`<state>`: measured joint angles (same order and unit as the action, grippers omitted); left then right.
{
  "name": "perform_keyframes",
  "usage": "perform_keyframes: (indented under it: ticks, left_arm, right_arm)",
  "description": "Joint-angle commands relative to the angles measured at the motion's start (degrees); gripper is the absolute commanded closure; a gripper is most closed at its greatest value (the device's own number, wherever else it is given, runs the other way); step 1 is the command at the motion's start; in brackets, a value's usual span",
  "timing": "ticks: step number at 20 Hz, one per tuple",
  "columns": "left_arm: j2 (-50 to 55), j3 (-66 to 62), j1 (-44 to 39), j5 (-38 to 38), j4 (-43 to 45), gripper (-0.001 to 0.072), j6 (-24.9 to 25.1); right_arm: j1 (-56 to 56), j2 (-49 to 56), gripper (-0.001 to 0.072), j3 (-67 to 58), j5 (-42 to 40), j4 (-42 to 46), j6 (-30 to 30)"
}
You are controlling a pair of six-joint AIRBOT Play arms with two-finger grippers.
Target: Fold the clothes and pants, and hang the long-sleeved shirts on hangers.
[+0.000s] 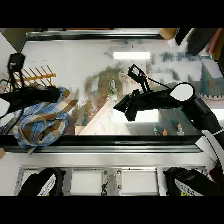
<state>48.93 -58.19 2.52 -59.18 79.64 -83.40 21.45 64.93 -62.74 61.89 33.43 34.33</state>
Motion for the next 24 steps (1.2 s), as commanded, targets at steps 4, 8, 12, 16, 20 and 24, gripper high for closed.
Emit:
perform_keyframes:
  ticks: [4,8,12,16,20,24]
  left_arm:
    - [6.5,7.4,19.3,-12.8,10.7,-0.0004,-4.7]
    - [10.8,16.3,21.1,-7.8,10.6,-0.0004,-4.9]
    - [15.0,18.4,21.1,-3.6,10.9,-0.0004,-5.9]
    - [17.1,18.4,21.1,-1.6,10.0,0.0566,-7.7]
    - [12.8,11.4,19.3,-3.1,-2.1,0.0696,-2.9]
    - [4.8,-1.4,4.8,-1.8,-11.2,0.0696,-1.9]
  right_arm:
    - [0.1,0.0,0.0692,0.0,0.0,0.0,0.0]
    - [0.1,0.0,0.0692,0.0,0.0,0.0,0.0]
    - [0.1,0.0,0.0692,0.0,0.0,0.0,0.0]
    - [0.1,0.0,0.0691,0.0,0.0,0.0,0.0]
    - [0.1,0.0,0.0692,0.0,0.1,-4.6,0.1]
    - [-0.8,-0.2,0.0694,-0.1,-2.8,-8.0,-0.2]
